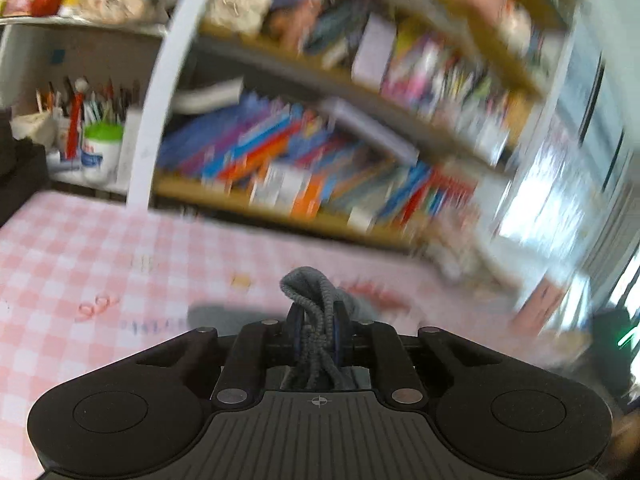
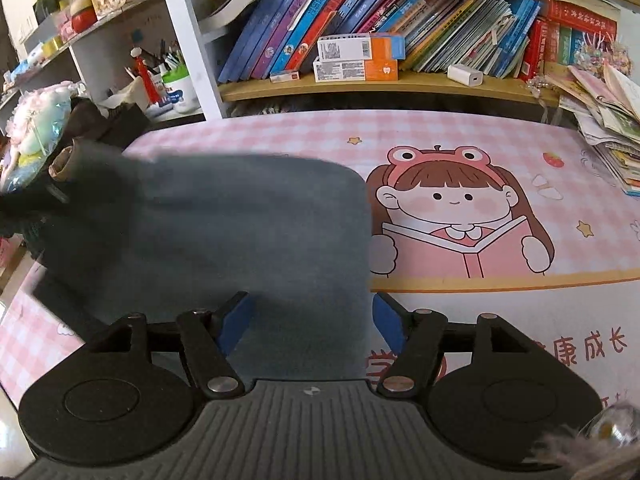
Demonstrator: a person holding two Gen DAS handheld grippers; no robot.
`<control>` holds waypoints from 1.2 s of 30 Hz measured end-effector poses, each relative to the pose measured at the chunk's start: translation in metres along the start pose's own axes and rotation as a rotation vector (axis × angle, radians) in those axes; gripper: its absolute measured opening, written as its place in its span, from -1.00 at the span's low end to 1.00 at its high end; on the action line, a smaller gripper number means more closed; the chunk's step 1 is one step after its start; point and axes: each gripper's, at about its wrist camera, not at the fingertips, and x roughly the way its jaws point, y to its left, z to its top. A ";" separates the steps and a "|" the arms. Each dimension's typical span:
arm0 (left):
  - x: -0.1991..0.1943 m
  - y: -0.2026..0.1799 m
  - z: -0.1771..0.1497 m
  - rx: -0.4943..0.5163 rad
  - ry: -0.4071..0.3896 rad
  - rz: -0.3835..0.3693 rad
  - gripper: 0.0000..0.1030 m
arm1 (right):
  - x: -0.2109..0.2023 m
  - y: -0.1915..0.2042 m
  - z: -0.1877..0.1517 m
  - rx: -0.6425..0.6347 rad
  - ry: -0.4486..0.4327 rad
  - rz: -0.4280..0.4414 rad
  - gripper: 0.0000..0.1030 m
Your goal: Fold clothes
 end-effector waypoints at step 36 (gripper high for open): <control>0.028 0.083 -0.043 -0.404 0.183 0.119 -0.52 | 0.026 -0.006 0.004 0.037 0.093 0.062 0.39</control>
